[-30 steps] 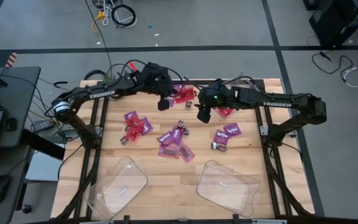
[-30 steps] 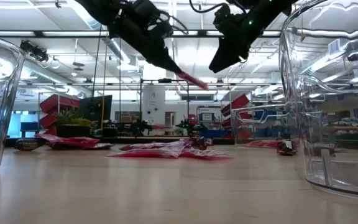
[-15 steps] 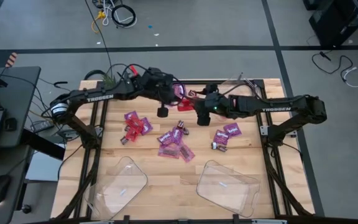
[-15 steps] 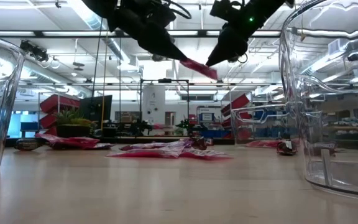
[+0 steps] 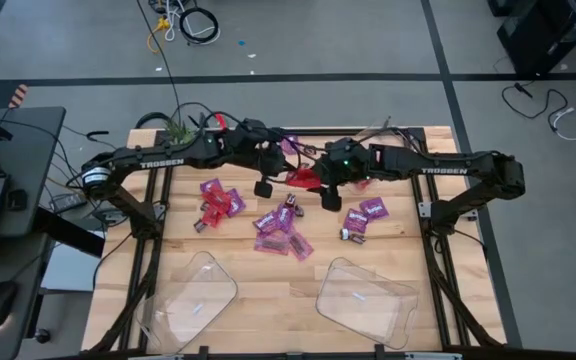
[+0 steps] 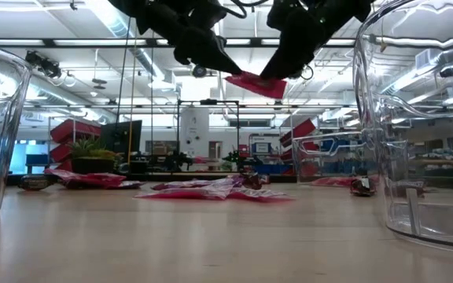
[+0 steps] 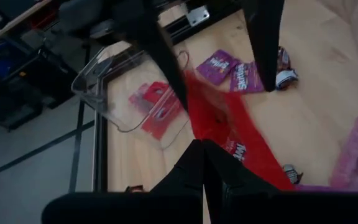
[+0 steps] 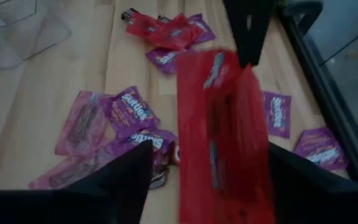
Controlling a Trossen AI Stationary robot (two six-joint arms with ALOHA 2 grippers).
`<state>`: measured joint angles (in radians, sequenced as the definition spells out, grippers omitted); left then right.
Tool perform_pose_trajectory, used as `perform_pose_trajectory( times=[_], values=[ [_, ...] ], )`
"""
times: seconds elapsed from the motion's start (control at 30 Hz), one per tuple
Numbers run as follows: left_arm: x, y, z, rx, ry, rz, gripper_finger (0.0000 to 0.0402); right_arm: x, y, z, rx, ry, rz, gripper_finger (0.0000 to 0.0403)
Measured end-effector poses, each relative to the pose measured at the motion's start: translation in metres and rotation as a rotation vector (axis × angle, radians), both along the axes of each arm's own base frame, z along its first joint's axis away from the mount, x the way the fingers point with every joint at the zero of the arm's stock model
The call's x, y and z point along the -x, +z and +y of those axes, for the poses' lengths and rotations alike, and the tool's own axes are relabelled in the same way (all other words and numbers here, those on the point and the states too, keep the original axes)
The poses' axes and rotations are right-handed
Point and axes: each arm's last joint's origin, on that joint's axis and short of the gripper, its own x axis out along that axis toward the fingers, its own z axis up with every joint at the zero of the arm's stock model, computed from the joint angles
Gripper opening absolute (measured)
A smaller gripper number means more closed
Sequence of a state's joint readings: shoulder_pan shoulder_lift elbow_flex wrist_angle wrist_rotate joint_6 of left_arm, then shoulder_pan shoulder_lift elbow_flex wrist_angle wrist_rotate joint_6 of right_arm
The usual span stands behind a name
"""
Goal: Sort candy
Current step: Put the red candy into the top transparent bin
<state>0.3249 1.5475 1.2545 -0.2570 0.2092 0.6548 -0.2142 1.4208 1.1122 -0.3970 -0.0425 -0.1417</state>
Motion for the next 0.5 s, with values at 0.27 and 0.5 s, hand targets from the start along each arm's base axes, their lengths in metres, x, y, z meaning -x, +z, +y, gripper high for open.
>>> perform_pose_trajectory(
  times=[0.27,0.5],
  values=[
    [0.002,0.0045,-0.0027,-0.013,0.013,-0.01,0.0,0.0013,-0.0013,0.0003,-0.019,-0.009,0.017,0.0069],
    [0.0041,0.0054,-0.0059,-0.076,0.084,0.024,0.0022,0.0016,-0.0007,0.0011,-0.019,-0.009,0.018,0.0025]
  ],
)
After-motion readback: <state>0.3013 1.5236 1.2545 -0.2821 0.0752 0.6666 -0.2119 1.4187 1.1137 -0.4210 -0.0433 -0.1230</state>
